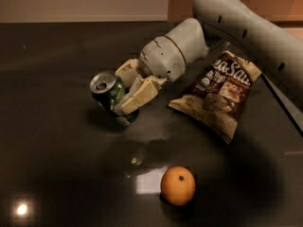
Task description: Place green can upright
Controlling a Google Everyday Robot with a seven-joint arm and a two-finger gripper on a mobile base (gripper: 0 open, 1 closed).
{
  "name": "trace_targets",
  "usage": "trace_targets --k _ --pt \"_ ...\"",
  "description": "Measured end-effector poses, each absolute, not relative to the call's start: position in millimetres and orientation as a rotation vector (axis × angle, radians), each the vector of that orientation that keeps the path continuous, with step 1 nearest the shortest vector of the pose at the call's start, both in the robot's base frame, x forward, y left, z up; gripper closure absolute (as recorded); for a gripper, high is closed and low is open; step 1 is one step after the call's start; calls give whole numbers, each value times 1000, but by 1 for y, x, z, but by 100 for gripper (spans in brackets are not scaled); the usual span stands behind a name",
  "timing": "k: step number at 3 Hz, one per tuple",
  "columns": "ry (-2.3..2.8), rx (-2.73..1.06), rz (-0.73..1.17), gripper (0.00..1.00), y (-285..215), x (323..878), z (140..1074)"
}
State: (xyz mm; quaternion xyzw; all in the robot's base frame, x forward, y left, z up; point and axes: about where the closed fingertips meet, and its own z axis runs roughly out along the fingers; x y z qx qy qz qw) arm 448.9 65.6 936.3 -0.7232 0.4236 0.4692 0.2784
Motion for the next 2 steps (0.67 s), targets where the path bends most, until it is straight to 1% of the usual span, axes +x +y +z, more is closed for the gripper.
trace_targets --k 1,2 --pt "1050 -1871 1318 100 61 448 929" --pt "1052 -1867 1322 100 60 445 920"
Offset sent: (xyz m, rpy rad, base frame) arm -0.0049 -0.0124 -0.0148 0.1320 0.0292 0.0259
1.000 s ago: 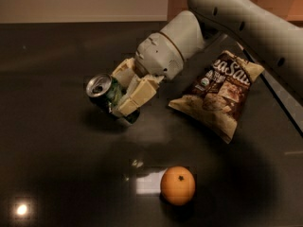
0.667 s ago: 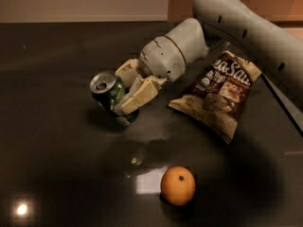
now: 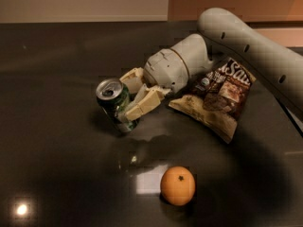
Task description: Place green can upright
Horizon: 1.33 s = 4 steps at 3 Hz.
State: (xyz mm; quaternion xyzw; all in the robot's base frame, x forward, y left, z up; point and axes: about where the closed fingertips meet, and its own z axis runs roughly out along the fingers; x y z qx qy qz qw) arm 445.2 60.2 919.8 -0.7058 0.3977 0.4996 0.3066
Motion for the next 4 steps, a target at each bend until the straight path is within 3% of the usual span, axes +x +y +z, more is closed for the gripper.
trace_targets --k 4 --pt "1056 -1807 1432 100 62 456 894"
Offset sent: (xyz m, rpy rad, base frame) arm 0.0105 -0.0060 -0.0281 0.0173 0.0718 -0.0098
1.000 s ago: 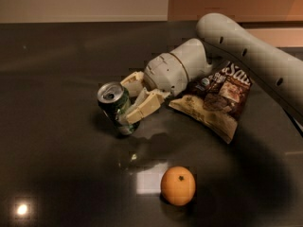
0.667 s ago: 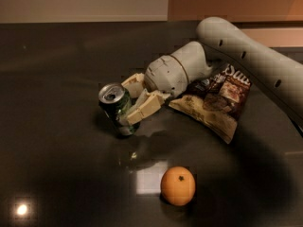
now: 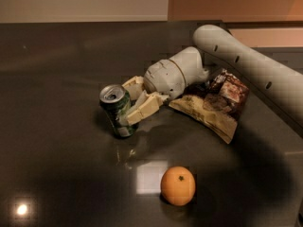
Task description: Place green can upright
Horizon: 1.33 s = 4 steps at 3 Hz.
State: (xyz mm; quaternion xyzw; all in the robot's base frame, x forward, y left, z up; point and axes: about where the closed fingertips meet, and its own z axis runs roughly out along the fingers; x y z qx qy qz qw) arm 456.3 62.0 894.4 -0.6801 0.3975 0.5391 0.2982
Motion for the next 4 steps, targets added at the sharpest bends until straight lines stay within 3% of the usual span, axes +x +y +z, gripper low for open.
trace_targets --k 1,4 --pt "1042 -1804 1429 83 60 457 892" --pt "1021 -1805 1409 13 62 458 889"
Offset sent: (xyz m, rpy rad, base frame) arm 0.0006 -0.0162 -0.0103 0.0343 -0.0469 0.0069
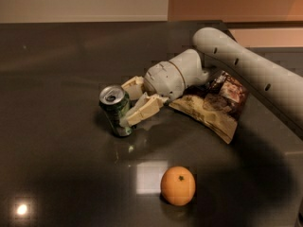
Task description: Place green can upright
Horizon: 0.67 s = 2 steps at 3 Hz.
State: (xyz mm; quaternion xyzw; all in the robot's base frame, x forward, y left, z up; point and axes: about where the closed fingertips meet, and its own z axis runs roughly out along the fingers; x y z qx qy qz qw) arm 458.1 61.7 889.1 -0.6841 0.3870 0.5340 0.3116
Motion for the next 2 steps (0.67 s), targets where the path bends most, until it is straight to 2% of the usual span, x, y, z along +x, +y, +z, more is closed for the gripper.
trace_targets --k 1,2 --pt "1021 -1805 1408 0 64 458 889" --pt "1021 -1805 1408 0 64 458 889"
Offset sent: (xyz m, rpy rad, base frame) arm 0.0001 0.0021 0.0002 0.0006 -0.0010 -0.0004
